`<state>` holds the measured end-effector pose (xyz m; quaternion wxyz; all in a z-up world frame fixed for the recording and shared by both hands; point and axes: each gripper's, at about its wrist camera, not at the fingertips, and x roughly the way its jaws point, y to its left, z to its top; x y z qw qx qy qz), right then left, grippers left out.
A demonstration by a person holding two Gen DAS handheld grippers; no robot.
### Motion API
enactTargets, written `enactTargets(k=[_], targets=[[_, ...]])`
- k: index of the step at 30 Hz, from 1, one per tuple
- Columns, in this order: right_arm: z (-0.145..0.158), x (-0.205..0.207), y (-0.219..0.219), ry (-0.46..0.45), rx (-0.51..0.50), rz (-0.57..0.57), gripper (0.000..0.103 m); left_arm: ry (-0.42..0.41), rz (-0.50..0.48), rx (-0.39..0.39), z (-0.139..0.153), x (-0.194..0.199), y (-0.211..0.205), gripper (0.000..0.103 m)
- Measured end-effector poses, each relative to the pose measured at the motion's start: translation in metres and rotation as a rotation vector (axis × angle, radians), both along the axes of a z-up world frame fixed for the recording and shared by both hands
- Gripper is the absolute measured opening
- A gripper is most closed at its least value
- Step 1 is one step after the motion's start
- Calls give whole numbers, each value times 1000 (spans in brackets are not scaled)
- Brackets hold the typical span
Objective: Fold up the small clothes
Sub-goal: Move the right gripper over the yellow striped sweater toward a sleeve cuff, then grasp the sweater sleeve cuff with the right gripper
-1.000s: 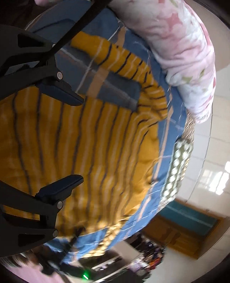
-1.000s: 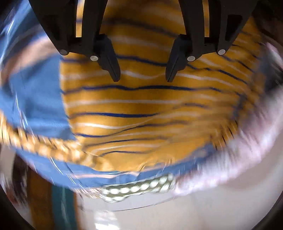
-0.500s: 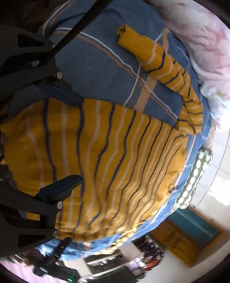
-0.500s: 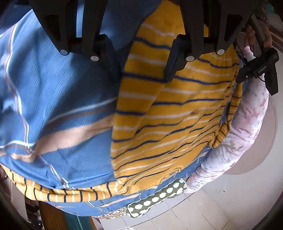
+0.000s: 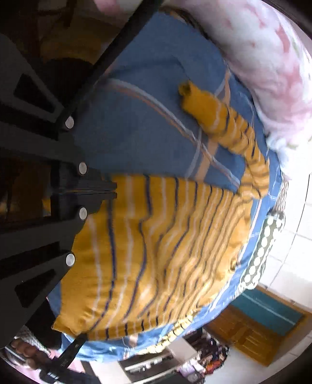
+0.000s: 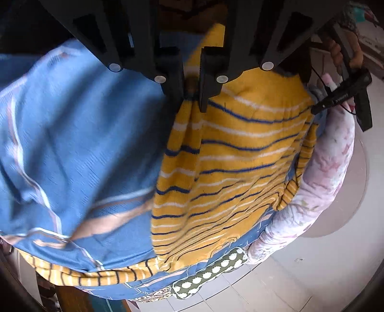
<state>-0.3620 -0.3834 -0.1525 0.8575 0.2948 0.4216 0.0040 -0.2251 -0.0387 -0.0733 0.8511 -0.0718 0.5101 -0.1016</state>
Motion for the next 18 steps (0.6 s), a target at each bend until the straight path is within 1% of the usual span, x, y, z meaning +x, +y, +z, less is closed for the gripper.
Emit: enactTargets(k=[1,2,4,5,6,7,8,9,10,12,15,17,18], targets=[[-1,-7,2,10,-2,4,8,-13,-7,-2,2,-7,4,0],[-4,-12,5,31,-2,22,4,-24,-11,-22,2,-11,6,1],[-5,-21,6,37,-28,28,4,-60,-16,-46,8,-21,12,4],[-2,-26,2,15,-38,19,4,-90,-19,-43,15,-24,13,15],[3,-29,-3,-8,-45,4,5,-117,-21,-41,20,-28,12,34],[9,-30,-10,-27,-57,-19,5,-139,-22,-40,26,-29,11,46],[16,-30,-18,-44,-74,-50,5,-161,-22,-41,32,-32,10,68],[26,-28,-29,-58,-102,-89,5,-203,-26,-60,40,-33,8,73],[32,-25,-39,-64,-124,-111,5,-224,-36,-73,45,-32,4,73],[42,-12,-63,-62,-182,-175,6,-236,-70,-81,50,-32,-7,77],[51,0,-114,-61,-274,-307,6,-209,-124,-126,44,-30,-26,77],[54,3,-155,-74,-262,-391,6,-173,-171,-170,37,-32,-40,78],[54,4,-186,-85,-209,-441,6,-150,-200,-179,32,-31,-48,78]])
